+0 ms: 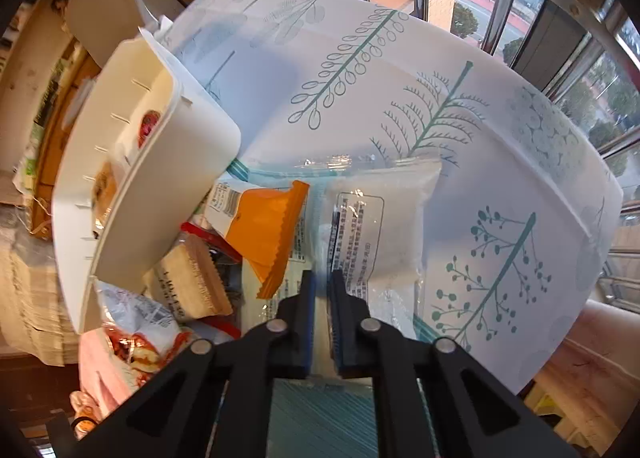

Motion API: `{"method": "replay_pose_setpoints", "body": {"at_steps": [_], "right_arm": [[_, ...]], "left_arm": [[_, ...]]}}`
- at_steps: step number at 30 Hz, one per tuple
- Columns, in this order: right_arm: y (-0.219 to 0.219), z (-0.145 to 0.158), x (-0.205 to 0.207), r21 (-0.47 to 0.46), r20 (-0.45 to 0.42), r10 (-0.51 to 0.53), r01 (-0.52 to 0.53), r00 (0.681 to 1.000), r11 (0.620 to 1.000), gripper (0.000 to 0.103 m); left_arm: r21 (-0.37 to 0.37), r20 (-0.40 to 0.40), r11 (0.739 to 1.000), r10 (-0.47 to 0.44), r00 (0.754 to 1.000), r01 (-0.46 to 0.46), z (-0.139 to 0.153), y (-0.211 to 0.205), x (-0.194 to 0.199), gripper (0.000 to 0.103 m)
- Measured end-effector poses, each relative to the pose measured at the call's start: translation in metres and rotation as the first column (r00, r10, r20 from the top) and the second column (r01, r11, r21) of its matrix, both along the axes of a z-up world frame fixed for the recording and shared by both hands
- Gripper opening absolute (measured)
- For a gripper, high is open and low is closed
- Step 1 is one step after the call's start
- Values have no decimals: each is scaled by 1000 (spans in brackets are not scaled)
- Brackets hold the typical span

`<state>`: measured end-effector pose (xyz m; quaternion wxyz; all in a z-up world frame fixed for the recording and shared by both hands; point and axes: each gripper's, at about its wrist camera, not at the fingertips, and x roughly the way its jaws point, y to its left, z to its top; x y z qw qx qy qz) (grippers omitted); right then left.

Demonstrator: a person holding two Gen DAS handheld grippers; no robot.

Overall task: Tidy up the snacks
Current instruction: 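Carry printed bag into basket with right tool while left tool places beige bag there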

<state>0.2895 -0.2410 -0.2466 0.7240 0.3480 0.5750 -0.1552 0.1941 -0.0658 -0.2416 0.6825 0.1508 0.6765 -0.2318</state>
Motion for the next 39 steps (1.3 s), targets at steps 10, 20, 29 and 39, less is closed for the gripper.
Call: {"method": "replay_pose_setpoints", "body": {"at_steps": [10,20,29,39], "right_arm": [[-20,-5,-66,112,71,-36,28,997,993,1],[-22,10,-90,145,126,-54,36,991,989,0],[-24,36,-109,143,194,-59,31,979,989,0],[-17,88,-125,129,282,-3,-34,959,991,0]], "left_arm": [[-48,73,994,98,992,-95,40,46,-6,60],[-106,113,978,192,975,-180,64,64,-17,60],[-173,146,959,252,957,-226,89,80,-18,59],[-238,151,938,292,944,-252,122,97,-3,60]]}}
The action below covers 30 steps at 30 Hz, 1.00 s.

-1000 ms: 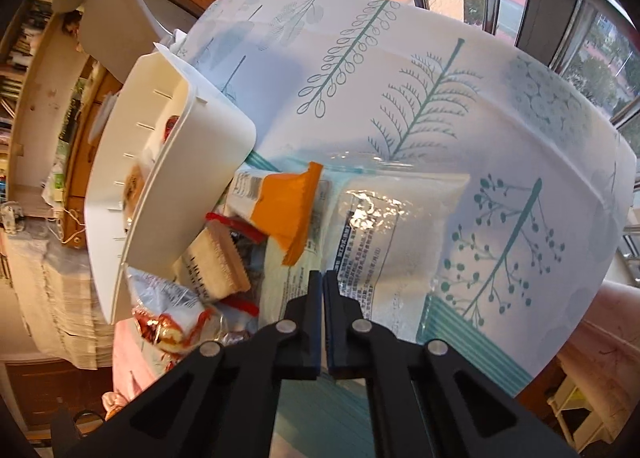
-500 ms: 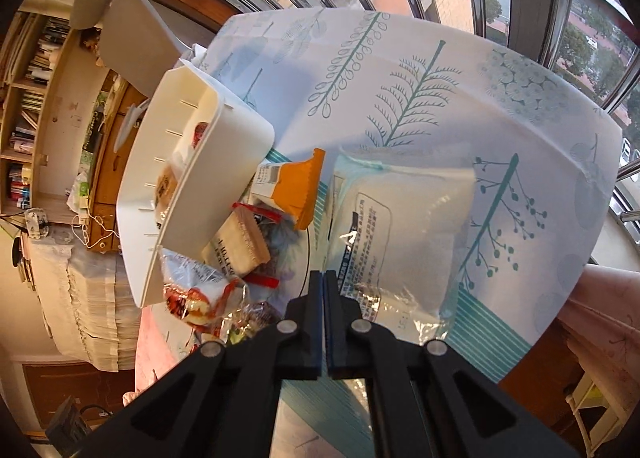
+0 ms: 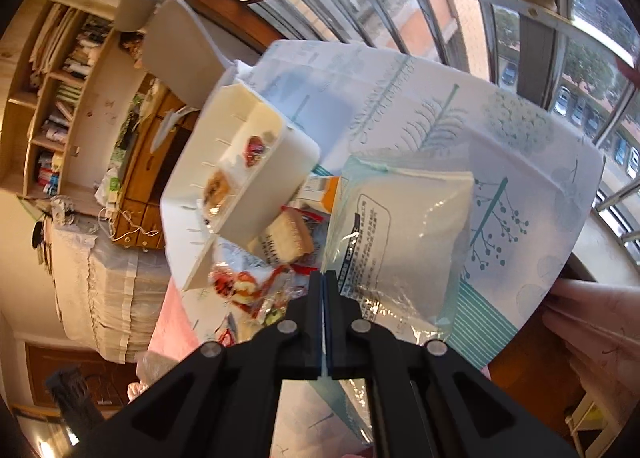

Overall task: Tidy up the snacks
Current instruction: 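Carry printed bag into basket with right tool while left tool places beige bag there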

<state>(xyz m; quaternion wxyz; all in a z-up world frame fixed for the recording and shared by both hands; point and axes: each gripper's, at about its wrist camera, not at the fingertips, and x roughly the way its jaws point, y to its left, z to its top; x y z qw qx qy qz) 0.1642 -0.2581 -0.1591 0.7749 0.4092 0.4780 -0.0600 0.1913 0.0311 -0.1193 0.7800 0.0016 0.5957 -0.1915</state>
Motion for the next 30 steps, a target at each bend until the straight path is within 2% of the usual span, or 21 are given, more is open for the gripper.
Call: {"method": "replay_pose_setpoints", "body": {"at_steps": [2,8,16,22,30], "right_arm": [[2,13,1,-6,20,20,-20,1000,1000,0],[6,44,17,-20,76,96,-94,992,995,0],[11,74,69,-29,133,234,-233,963,972,0],[16,82,117,-32,154,344,-343,926,939,0],[23,70,168,-58,166,477,-474,863,879,0]], "left_arm": [[-25,0,1000,13,1000,-13,8,4,6,60],[-27,26,997,74,997,-74,21,6,24,60],[-56,52,983,178,983,-175,35,6,59,60],[-73,55,965,258,965,-254,34,4,93,60],[-101,52,936,343,938,-337,16,-3,135,60]]}}
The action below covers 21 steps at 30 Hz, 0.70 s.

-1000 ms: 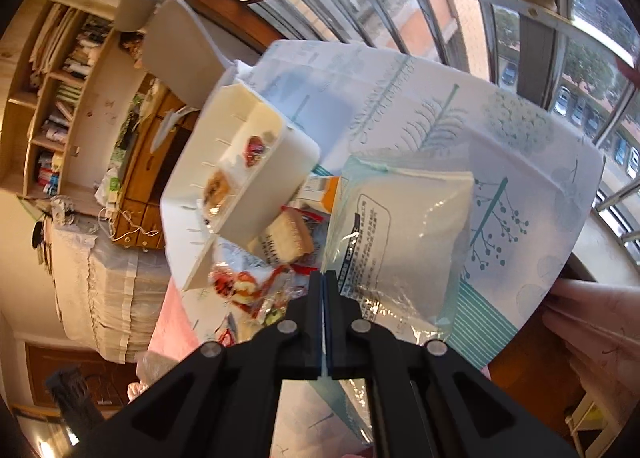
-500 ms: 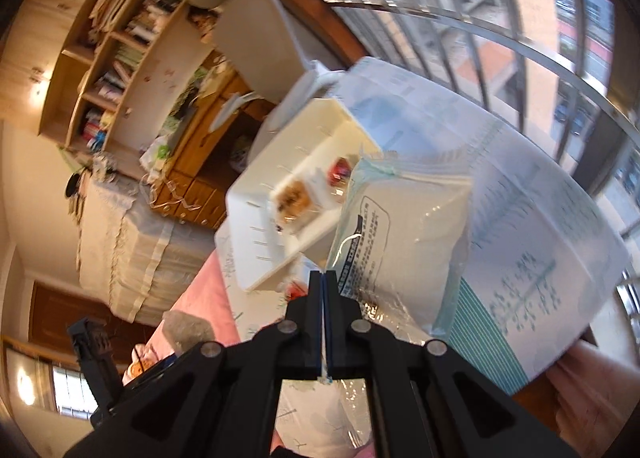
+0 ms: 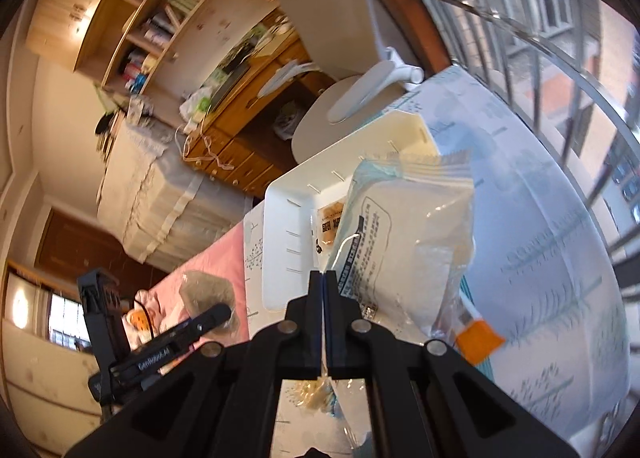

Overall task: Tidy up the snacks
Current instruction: 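Carry printed bag into basket with right tool while left tool places beige bag there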

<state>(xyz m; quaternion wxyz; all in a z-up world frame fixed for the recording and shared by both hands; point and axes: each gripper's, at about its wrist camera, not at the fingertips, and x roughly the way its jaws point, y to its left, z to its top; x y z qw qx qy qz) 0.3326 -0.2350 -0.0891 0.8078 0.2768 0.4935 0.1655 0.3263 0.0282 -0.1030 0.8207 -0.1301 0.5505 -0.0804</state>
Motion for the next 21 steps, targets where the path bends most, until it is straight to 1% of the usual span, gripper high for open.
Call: {"method": "replay_pose_setpoints", "body": {"at_steps": [6,10,14,15,17,18,19,21], "right_arm": [[4,-17,30,4,6,90,-90,996,996,0],[9,-26,46,0,5,144,-144,990,990,0],[13,-33,59,-18,-3,176,-177,984,984,1],[15,-35,62,-23,-6,186,-186,983,982,1],[18,-38,66,-33,-14,197,-197,980,980,2],[18,-40,67,-30,-13,196,-197,980,980,4],[17,-41,68,-21,-10,188,-189,982,982,4],[16,-44,71,-21,-20,188,-189,982,982,5]], "left_arm": [[-23,-9,998,52,999,-52,-24,-6,25,60],[-23,-30,997,71,997,-72,-36,-10,34,60],[-27,-43,996,82,996,-83,-44,-13,41,60],[-27,-44,996,87,995,-89,-45,-14,42,62],[-29,-54,994,99,994,-101,-49,-14,45,69],[-30,-58,994,105,993,-107,-50,-14,46,76],[-32,-61,993,112,992,-114,-51,-13,46,79],[-38,-67,992,119,991,-122,-51,-13,46,80]]}}
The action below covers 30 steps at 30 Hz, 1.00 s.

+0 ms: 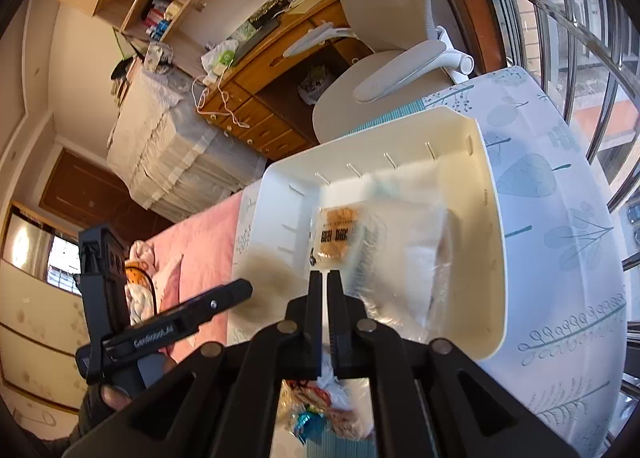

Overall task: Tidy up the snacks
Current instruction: 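Carry printed bag into basket with right tool while left tool places beige bag there, then withdraw both open tools from the basket back over the snack pile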

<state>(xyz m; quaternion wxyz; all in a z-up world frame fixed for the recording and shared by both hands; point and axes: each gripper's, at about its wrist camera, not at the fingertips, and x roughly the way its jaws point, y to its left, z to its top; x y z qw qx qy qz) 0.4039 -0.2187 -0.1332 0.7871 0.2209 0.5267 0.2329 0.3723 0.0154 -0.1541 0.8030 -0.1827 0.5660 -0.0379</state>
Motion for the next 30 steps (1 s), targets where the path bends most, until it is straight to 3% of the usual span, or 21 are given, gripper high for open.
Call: {"method": "replay_pose_setpoints", "body": {"at_steps": [5,11,15,30], "right_arm": [[-3,-11,0,-12,-56,-6,6,998,1000,8],[-4,-11,-11,-13,-66,-26,25,997,1000,29],[-3,-7,-20,-23,-58,-41,40,997,999,36],[27,5,-105,-80,-36,-76,73,996,994,42]], "left_arm": [[-8,-5,1000,0,1000,0,1,0,-4,80],[-24,-14,1000,19,1000,-19,6,6,-16,80],[-34,-7,999,23,1000,-23,12,12,-33,80],[-25,36,999,-30,999,31,38,46,-124,80]]}}
